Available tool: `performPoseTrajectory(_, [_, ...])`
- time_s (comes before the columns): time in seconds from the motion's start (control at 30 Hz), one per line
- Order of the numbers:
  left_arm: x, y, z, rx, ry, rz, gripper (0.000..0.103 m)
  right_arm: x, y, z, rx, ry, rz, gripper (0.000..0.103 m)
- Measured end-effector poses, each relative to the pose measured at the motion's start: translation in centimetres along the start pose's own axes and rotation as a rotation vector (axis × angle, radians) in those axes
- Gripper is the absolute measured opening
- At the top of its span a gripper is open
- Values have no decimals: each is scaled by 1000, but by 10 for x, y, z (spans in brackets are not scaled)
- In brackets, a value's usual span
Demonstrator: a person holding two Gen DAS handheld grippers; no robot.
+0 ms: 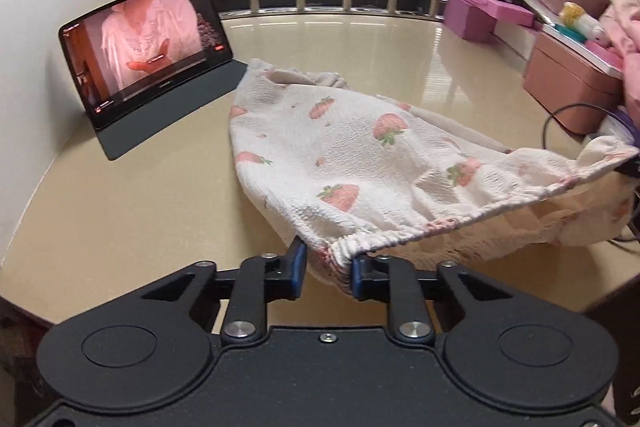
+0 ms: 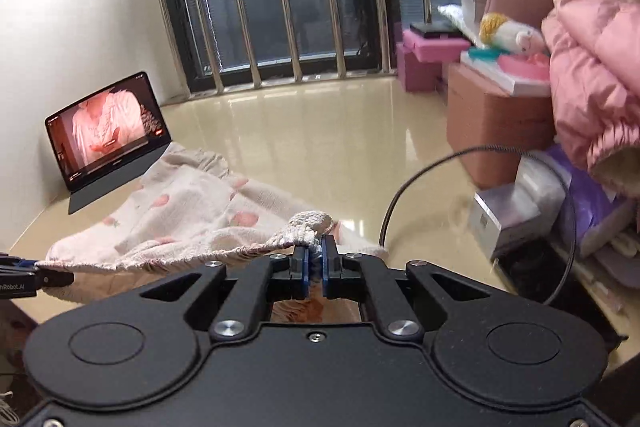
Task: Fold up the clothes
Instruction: 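Lift the shorts by the waistband with both grippers and spread them flat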
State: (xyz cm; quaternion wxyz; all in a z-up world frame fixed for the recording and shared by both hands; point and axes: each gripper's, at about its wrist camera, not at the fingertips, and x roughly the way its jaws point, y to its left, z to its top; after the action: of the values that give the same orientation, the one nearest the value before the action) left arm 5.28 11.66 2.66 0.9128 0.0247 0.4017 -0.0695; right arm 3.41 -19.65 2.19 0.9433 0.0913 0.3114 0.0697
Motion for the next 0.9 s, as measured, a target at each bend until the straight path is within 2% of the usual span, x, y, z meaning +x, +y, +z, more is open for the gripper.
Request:
performPoseTrajectory(0.1, [0, 13, 19, 26, 18, -47, 11, 23, -7, 10, 21, 86, 49, 4])
performPoseTrajectory(0.17, [21, 18, 53, 74, 40, -45, 10, 43, -9, 25, 21, 137, 78, 4])
performPoseTrajectory(0.2, [34, 20, 75, 103, 50, -29, 9, 62, -8, 45, 5, 150, 80, 4])
performPoseTrajectory(0.23, [52, 22, 104, 134, 55, 17, 9, 79, -3, 73, -11, 146, 73, 4])
performPoseTrajectory(0.3, [81, 19, 162, 152, 32, 123, 8, 98, 10, 147, -39, 88, 42, 4])
performPoseTrajectory(0.37, [79, 21, 236, 147, -76, 229, 8, 111, 25, 225, -73, 5, 7, 4])
performPoseTrajectory(0.43, [42, 22, 301, 127, -254, 296, 8, 89, 43, 296, -132, -172, -51, 4])
performPoseTrajectory(0.53, [-41, 22, 365, 55, -510, 311, 8, 27, 75, 369, -182, -388, -108, 4])
performPoseTrajectory(0.57, [-66, 21, 380, 43, -579, 318, 8, 7, 83, 379, -206, -448, -120, 4])
performPoseTrajectory(0.67, [-115, 19, 390, 79, -688, 356, 9, -33, 91, 377, -260, -543, -105, 5])
performPoseTrajectory(0.77, [-134, 14, 366, 147, -737, 407, 11, -50, 93, 346, -328, -574, -99, 6])
performPoseTrajectory(0.9, [-128, 8, 294, 196, -664, 399, 12, -41, 88, 274, -452, -533, -102, 6])
